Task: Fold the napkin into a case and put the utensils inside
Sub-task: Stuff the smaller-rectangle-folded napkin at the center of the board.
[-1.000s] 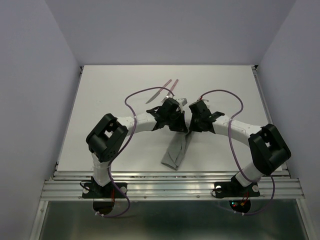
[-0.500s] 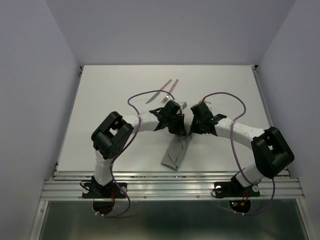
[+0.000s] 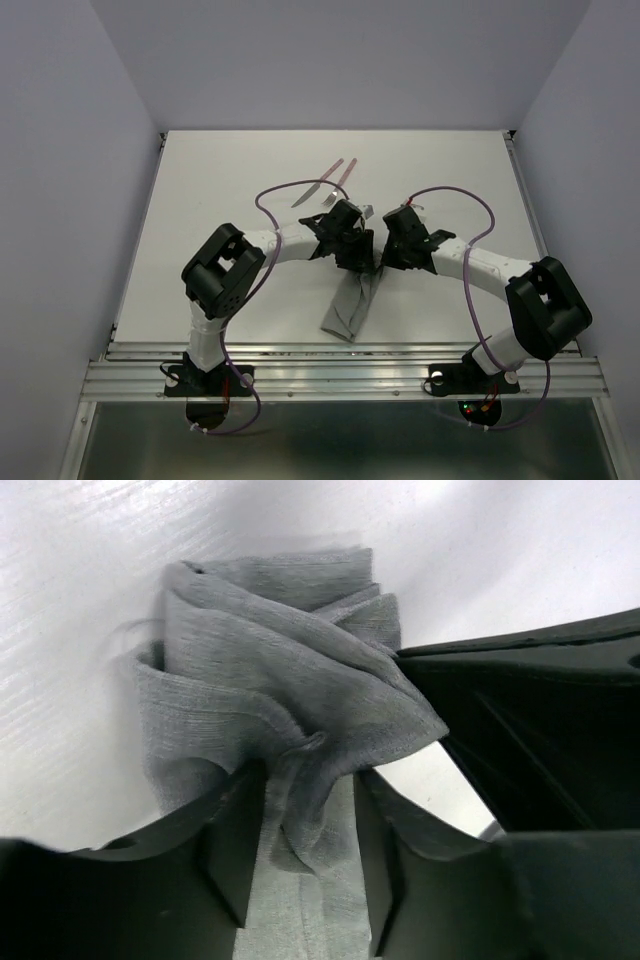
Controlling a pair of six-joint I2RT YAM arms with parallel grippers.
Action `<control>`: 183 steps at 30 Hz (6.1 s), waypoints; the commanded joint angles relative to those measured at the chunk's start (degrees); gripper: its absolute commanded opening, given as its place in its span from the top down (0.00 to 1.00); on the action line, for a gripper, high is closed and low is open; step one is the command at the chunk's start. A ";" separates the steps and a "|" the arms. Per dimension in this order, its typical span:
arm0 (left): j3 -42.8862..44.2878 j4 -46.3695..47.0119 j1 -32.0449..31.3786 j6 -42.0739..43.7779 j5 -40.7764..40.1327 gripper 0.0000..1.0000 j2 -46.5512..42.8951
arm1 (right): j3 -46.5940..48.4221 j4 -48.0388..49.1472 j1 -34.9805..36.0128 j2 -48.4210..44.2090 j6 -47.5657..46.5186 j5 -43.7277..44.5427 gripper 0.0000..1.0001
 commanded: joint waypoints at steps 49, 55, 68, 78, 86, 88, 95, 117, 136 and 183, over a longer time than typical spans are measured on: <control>6.18 5.83 1.79 -4.04 1.74 0.40 -2.86 | -0.28 1.74 0.54 -1.80 0.76 -1.15 0.99; 9.78 0.03 0.91 -2.38 0.95 0.41 0.39 | -0.28 1.74 0.54 -1.80 0.85 -1.07 0.99; 11.20 -3.68 -0.06 -1.40 -0.72 0.57 1.72 | -0.02 1.74 0.54 -1.36 0.85 -0.98 0.99; 10.14 -3.68 -0.06 -0.96 -0.28 1.00 1.63 | 0.42 1.74 0.54 -1.10 1.02 -1.07 0.99; 8.56 -2.10 -0.06 -1.76 1.12 1.00 3.03 | 0.60 1.74 0.54 -2.15 1.29 -1.33 0.99; 8.91 -2.01 -0.15 -1.76 1.30 1.00 3.65 | 0.60 1.65 0.54 -2.32 1.29 -1.33 0.99; 9.09 -2.01 -0.67 -1.67 2.53 1.00 5.41 | 0.42 1.56 0.54 -2.77 1.46 -1.42 0.99; 13.03 -4.38 -2.25 -1.67 3.24 1.00 7.52 | -0.98 3.67 0.54 -4.08 2.08 -3.88 0.99; 8.91 -9.13 -2.70 1.32 3.06 0.57 -0.92 | -2.13 3.14 0.54 -4.00 2.87 -2.65 0.99; 1.79 1.06 -0.94 -1.23 7.27 0.62 -2.24 | -2.30 2.18 0.54 -6.46 2.87 -2.65 0.99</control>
